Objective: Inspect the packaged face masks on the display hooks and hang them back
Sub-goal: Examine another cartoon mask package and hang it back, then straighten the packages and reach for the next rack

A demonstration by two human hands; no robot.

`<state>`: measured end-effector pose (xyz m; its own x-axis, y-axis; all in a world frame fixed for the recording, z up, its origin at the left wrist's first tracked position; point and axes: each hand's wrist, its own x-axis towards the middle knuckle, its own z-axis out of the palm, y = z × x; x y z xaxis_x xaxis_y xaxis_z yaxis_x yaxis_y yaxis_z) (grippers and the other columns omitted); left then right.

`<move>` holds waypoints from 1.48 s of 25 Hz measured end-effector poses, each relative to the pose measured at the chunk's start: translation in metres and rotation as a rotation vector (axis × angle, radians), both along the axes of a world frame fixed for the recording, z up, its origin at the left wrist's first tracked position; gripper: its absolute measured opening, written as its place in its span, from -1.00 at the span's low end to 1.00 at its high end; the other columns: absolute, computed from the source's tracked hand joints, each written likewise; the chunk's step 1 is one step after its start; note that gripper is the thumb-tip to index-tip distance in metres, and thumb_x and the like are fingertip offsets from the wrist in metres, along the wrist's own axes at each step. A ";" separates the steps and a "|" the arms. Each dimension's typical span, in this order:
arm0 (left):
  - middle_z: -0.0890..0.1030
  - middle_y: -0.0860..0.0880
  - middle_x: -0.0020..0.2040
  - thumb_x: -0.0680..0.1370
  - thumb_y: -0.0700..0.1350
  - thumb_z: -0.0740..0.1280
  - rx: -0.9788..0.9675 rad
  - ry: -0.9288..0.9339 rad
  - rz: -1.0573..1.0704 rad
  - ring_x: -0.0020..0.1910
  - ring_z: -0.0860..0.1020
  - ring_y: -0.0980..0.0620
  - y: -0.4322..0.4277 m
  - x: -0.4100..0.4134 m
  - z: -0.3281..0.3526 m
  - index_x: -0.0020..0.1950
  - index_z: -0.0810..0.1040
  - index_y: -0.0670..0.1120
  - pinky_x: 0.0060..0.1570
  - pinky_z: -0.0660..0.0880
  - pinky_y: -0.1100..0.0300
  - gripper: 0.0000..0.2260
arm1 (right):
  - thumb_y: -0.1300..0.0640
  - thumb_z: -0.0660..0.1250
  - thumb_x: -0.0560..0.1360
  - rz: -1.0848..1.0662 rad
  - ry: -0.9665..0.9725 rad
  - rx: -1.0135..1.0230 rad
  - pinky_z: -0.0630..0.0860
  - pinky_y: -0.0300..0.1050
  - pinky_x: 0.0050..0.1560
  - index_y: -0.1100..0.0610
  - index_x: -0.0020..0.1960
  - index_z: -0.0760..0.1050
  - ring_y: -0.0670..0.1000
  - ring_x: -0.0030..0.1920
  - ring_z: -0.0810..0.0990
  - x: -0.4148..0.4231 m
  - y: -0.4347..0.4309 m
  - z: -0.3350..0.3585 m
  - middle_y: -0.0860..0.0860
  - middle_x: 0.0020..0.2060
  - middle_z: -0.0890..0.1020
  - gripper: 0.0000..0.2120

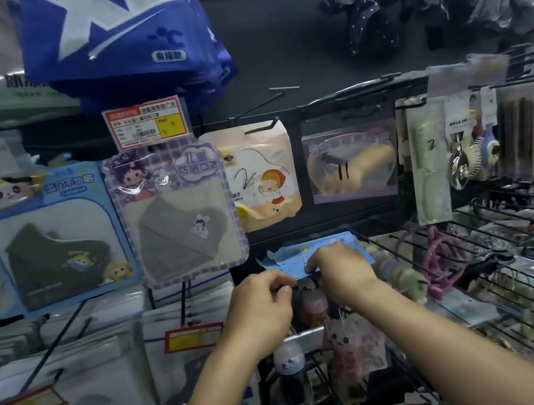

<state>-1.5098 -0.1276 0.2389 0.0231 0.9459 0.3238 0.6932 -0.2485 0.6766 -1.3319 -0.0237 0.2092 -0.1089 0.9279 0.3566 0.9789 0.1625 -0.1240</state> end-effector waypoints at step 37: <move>0.79 0.01 0.01 0.61 -0.23 0.45 0.269 -0.922 -0.207 0.02 0.76 0.04 -0.088 -0.134 -0.003 0.10 0.70 -0.09 -0.04 0.62 0.27 -0.90 | 0.34 0.44 0.60 0.376 1.357 0.370 0.71 -0.02 -0.07 0.07 0.20 0.66 0.04 -0.03 0.79 -0.127 -0.229 0.033 0.03 -0.03 0.80 -0.75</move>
